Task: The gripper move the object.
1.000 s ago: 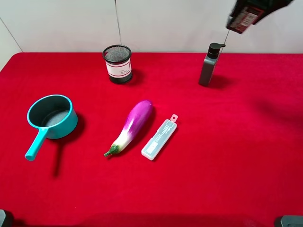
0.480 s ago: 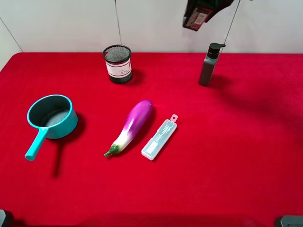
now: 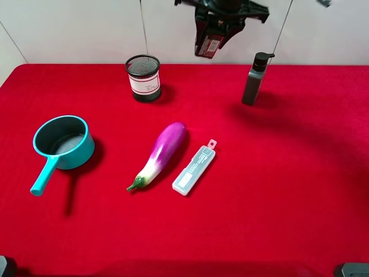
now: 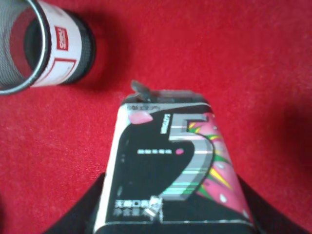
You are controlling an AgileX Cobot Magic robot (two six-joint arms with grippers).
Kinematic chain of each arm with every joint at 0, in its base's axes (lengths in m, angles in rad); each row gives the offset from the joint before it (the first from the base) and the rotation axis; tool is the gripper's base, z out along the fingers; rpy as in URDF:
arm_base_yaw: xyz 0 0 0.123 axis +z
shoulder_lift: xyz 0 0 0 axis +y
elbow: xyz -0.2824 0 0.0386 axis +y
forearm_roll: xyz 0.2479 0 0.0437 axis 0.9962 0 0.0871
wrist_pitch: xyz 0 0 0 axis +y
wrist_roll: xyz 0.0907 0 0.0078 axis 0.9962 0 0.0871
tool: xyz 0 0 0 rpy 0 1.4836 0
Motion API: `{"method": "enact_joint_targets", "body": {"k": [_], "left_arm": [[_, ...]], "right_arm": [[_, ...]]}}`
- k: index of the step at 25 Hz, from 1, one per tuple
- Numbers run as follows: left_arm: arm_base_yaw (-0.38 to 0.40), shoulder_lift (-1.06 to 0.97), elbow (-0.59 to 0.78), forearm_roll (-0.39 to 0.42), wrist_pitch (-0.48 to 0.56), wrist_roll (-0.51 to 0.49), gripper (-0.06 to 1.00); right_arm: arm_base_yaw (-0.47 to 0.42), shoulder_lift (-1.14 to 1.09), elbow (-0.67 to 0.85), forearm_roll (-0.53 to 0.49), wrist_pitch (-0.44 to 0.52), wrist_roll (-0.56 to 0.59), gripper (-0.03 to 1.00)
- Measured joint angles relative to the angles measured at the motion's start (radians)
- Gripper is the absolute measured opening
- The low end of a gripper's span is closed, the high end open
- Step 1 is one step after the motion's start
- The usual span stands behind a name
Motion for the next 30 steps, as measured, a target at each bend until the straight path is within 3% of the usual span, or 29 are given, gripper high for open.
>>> {"method": "enact_joint_targets", "body": {"k": [30], "left_arm": [[0.000,0.000,0.000,0.000,0.000,0.000,0.98]], "right_arm": [[0.054,0.299,-0.140,0.044,-0.019,-0.083,0.33]]}}
